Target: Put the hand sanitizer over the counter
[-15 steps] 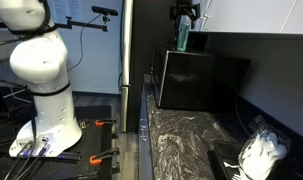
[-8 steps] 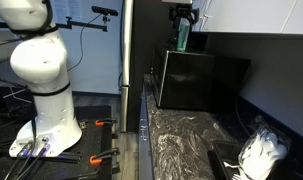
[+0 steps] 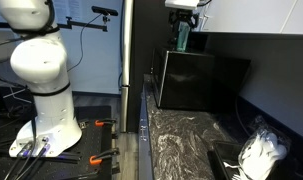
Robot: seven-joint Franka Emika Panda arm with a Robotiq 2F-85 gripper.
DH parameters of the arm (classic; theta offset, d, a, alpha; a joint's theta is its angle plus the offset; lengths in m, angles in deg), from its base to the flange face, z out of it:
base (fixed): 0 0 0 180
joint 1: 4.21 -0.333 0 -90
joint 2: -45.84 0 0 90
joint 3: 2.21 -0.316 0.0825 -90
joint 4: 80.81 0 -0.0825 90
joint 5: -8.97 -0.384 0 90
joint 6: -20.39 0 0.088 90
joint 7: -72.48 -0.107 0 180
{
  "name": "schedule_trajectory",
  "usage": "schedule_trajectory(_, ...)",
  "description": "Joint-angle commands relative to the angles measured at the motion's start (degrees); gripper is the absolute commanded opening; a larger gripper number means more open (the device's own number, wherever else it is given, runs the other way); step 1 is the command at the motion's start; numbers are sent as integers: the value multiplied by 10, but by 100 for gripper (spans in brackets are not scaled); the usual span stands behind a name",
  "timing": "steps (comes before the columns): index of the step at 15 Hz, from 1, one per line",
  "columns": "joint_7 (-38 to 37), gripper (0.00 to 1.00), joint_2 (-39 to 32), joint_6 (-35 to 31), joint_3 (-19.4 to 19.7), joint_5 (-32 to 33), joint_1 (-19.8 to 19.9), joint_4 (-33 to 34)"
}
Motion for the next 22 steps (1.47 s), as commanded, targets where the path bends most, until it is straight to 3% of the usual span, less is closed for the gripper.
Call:
schedule_trajectory(1,40,83,-22,-1,6,-10,1,17)
schedule_trajectory(8,103,26,-17,-39,5,-2,7,0)
schedule_trajectory(10,79,18,2,-42,2,14,11,-16)
schedule_trajectory(13,42,14,31,-54,0,43,14,-43)
schedule_trajectory(22,-77,14,128,-78,5,106,22,-137)
